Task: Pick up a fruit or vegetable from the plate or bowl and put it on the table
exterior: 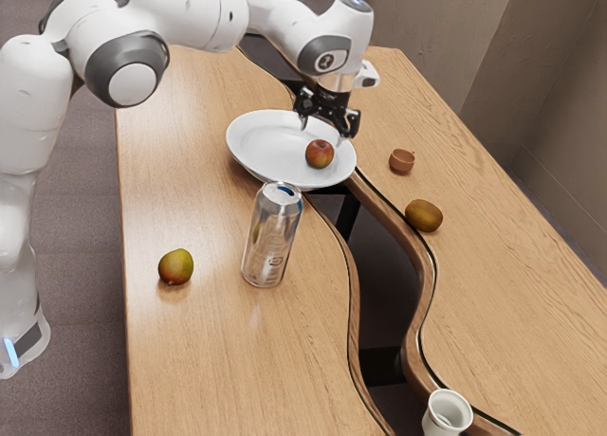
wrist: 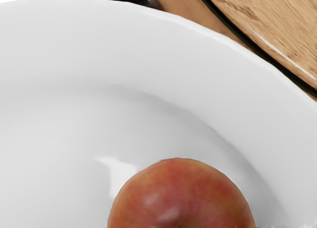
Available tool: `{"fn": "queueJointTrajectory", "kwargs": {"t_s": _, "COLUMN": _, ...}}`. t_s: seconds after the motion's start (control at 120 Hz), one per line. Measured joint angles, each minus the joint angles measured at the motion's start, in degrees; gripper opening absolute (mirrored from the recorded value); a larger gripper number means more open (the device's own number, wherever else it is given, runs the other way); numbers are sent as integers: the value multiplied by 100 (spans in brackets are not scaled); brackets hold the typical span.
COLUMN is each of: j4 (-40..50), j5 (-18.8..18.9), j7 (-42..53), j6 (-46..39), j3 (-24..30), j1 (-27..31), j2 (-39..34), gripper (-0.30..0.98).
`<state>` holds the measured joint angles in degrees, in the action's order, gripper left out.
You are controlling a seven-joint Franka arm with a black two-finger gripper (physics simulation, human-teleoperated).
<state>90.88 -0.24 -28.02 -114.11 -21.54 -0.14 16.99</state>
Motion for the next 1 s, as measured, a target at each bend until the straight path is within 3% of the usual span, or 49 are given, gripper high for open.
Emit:
{"fn": "queueJointTrajectory", "kwargs": {"t_s": 0.217, "j4": 410, "j5": -64, "j7": 241, "j6": -303, "j3": 1, "j1": -24, "j2": -100, "gripper": 69}}
{"fn": "queueJointTrajectory", "kwargs": {"t_s": 0.783, "j4": 502, "j5": -266, "j7": 588, "j6": -689, "j3": 11, "j1": -8, "j2": 194, "gripper": 68}}
{"fn": "queueJointTrajectory", "kwargs": {"t_s": 1.0, "j4": 501, "j5": -113, "j7": 542, "j6": -669, "j3": 26, "j1": -16, "j2": 175, "gripper": 32}}
